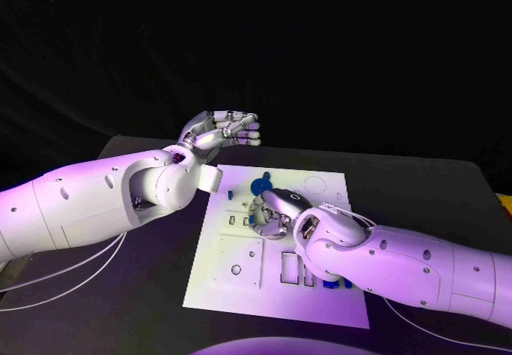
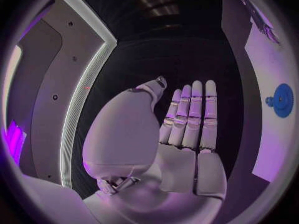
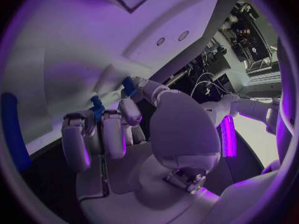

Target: Assemble the parts on the task board

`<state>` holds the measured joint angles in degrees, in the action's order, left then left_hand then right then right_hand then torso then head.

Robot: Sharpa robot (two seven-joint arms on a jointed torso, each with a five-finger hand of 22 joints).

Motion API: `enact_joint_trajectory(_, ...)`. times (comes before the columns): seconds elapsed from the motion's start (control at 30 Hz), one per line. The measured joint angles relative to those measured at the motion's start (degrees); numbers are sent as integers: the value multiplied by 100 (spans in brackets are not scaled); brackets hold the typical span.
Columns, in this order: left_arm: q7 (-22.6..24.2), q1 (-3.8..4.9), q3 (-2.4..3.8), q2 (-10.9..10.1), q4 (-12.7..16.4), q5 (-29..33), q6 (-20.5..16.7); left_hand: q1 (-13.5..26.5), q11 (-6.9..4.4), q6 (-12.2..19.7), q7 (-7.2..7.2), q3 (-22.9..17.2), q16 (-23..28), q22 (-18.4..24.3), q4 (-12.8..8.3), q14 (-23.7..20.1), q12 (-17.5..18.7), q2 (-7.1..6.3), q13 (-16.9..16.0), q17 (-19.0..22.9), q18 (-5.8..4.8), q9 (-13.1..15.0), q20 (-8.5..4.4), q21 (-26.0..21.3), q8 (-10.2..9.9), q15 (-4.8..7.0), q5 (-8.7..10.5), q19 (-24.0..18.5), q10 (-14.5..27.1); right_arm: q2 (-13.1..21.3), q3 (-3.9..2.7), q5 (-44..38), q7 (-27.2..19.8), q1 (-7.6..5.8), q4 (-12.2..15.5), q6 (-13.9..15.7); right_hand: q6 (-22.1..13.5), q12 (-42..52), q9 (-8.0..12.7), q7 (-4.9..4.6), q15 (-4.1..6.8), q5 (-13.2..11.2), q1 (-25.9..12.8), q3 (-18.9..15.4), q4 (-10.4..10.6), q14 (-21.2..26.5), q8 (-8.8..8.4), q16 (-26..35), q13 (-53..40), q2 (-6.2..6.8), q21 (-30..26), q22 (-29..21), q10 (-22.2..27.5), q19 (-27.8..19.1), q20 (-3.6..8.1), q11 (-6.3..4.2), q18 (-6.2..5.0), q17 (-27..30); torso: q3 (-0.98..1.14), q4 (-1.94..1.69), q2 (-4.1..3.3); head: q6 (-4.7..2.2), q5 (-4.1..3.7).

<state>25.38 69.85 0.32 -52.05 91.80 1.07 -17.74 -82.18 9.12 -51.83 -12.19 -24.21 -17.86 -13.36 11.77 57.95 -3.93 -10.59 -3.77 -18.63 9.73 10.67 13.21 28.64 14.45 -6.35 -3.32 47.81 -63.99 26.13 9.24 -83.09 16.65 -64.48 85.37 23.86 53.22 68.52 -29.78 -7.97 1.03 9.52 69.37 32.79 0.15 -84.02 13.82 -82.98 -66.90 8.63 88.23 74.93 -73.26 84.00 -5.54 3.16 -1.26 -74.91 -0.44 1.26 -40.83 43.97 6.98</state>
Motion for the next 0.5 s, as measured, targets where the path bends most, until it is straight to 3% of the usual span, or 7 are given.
enact_joint_trajectory(0.5, -3, -1, 0, -4, -7, -1, 0, 0, 0, 0, 0, 0, 0, 1, 0, 0, 0, 0, 0, 1, 0, 0, 0, 0, 0, 0, 0, 0, 0, 8, 13, -14, 2, 14, -11, -57, -176, -115, 25, -53, 0, -42, -194, -201, 55, 0, -55, 57, 99, 252, -87, -1, 122, 0, 0, 42, 0, 0, -1, 1, 0, 5, -5)
